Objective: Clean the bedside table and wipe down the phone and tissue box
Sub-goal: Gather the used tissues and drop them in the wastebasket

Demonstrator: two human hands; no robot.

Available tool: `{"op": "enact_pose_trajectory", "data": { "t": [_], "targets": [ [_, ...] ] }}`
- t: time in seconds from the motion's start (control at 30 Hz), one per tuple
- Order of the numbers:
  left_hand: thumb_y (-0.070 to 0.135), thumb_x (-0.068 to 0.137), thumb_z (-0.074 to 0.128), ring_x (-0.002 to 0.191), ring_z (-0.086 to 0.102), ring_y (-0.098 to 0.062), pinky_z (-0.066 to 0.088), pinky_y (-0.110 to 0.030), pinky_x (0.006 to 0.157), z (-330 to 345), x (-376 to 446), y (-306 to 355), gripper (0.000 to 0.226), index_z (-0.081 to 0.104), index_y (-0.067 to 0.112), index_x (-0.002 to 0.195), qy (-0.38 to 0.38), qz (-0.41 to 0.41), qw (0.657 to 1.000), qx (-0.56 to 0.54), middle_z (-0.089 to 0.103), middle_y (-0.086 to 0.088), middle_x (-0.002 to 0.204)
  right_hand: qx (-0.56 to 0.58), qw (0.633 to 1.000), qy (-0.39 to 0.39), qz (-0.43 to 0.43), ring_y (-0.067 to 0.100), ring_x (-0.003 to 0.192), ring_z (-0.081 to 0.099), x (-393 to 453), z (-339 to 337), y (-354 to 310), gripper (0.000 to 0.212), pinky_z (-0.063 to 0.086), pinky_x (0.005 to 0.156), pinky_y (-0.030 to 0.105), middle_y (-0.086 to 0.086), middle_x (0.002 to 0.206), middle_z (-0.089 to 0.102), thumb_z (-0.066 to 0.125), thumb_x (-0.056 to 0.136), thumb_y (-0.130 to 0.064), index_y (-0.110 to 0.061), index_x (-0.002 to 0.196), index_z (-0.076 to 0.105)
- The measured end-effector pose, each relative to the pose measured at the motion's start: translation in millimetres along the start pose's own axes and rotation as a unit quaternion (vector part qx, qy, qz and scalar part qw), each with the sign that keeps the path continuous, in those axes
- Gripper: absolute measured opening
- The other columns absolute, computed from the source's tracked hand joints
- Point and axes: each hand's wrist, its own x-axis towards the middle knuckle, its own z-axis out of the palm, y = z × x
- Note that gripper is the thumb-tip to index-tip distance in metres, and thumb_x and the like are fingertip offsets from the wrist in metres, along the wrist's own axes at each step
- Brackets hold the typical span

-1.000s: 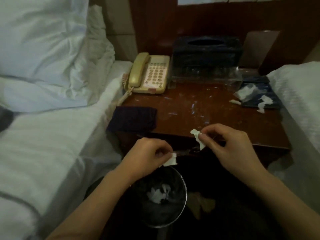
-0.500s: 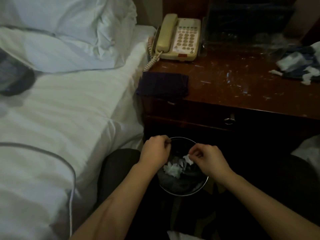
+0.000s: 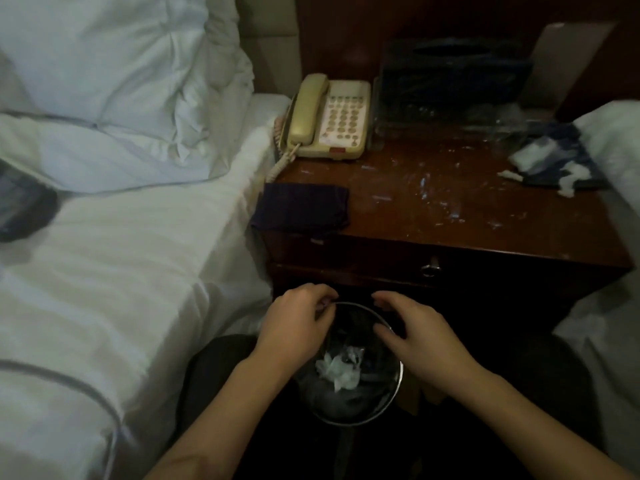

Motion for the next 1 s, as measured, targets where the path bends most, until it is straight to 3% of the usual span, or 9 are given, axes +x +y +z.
{"op": "enact_pose_trajectory", "data": {
  "t": [0.17,0.3,0.5,0.6,0.7,0.8,1.0],
  "targets": [
    [0.031,0.098,0.063,0.094,0.065,-0.003,0.055,-0.028,0.085,-40.8,44.3,77.1,0.021,0.072,0.031,0.117,0.050,0.090,0.994,-0.023,0.071,0.015,0.108,-0.016,0.990,0.138,-0.025,0.001,0.109,0.058,-12.8,-102.9,7.1,0.031,0.049,0.094,0.023,-0.018,0.117,0.062,0.062,0.095,-0.032,-0.030,0.126,0.061],
    [0.034,0.101,0.058,0.101,0.063,-0.010,0.054,-0.032,0.087,-46.6,95.8,149.0,0.023,0.068,0.031,0.121,0.004,0.159,0.987,0.006,0.068,0.012,0.115,-0.064,0.970,0.236,-0.001,0.006,0.100,0.065,-3.5,-168.1,45.8,0.022,0.050,0.084,0.025,-0.014,0.106,0.069,0.067,0.091,-0.030,-0.029,0.113,0.068],
    [0.034,0.100,0.060,0.114,0.061,-0.021,0.053,-0.043,0.096,-11.7,179.4,228.4,0.035,0.061,0.028,0.134,-0.059,0.206,0.976,0.029,0.066,0.002,0.124,-0.037,0.959,0.271,0.076,0.009,0.086,0.069,12.4,-216.5,108.9,0.015,0.052,0.074,0.027,-0.015,0.089,0.071,0.068,0.090,-0.028,-0.032,0.104,0.070],
    [0.034,0.099,0.061,0.120,0.057,-0.025,0.050,-0.038,0.097,15.7,210.7,248.9,0.051,0.046,0.032,0.148,-0.046,0.212,0.975,0.045,0.058,-0.002,0.132,-0.032,0.955,0.275,0.104,0.008,0.081,0.066,21.4,-223.5,136.4,0.014,0.041,0.064,0.010,-0.012,0.085,0.069,0.069,0.090,-0.026,-0.030,0.103,0.071],
    [0.038,0.101,0.057,0.126,0.051,-0.024,0.046,-0.038,0.097,36.7,230.9,263.0,0.056,0.037,0.032,0.153,-0.026,0.212,0.977,0.025,0.050,-0.001,0.141,-0.049,0.946,0.300,0.116,0.017,0.091,0.066,29.5,-228.2,155.4,0.018,0.040,0.070,0.020,-0.004,0.096,0.069,0.070,0.090,-0.023,-0.023,0.108,0.071],
    [0.036,0.104,0.053,0.126,0.054,-0.020,0.046,-0.038,0.099,45.4,247.1,281.5,0.044,0.048,0.028,0.147,0.019,0.237,0.971,-0.001,0.055,0.002,0.141,-0.089,0.935,0.318,0.125,0.023,0.106,0.059,40.4,-235.5,168.2,0.028,0.045,0.081,0.031,0.001,0.114,0.063,0.068,0.092,-0.025,-0.022,0.120,0.067],
    [0.035,0.102,0.057,0.118,0.061,-0.029,0.048,-0.039,0.088,57.5,264.9,314.3,0.039,0.054,0.021,0.138,0.028,0.206,0.973,0.096,0.064,-0.007,0.129,-0.106,0.937,0.293,0.158,0.022,0.117,0.054,60.1,-243.3,182.9,0.044,0.043,0.087,0.032,0.003,0.126,0.061,0.061,0.096,-0.033,-0.020,0.137,0.056]
  ]
}}
